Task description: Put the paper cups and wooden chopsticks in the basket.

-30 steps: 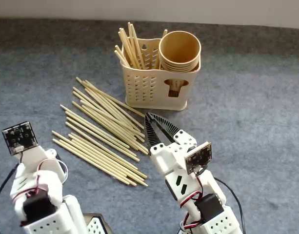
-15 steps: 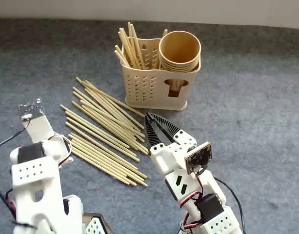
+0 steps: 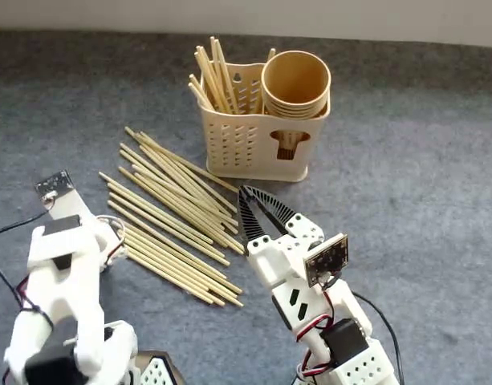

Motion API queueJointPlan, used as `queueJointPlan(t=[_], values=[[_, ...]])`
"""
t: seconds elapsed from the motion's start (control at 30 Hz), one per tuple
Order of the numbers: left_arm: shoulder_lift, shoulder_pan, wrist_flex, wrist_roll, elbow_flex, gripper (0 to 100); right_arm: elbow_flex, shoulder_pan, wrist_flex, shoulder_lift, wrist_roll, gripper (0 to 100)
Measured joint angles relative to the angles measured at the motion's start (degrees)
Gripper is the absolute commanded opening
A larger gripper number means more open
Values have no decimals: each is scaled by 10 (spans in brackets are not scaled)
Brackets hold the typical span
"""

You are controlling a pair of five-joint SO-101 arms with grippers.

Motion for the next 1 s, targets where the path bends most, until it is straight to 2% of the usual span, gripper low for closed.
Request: queueJointPlan(t=[0.07, 0.2, 0.6, 0.83, 1.0], values=[[29, 0, -7, 7, -18, 117, 0, 0, 0, 0, 0, 5], [70, 0, -8, 31, -52, 99, 0, 0, 0, 0, 0, 5], [72, 0, -5, 35, -88, 74, 0, 0, 0, 0, 0, 5], [72, 33, 58, 55, -131, 74, 0, 0, 0, 0, 0, 5], [79, 39, 39, 73, -132, 74, 0, 0, 0, 0, 0, 5]])
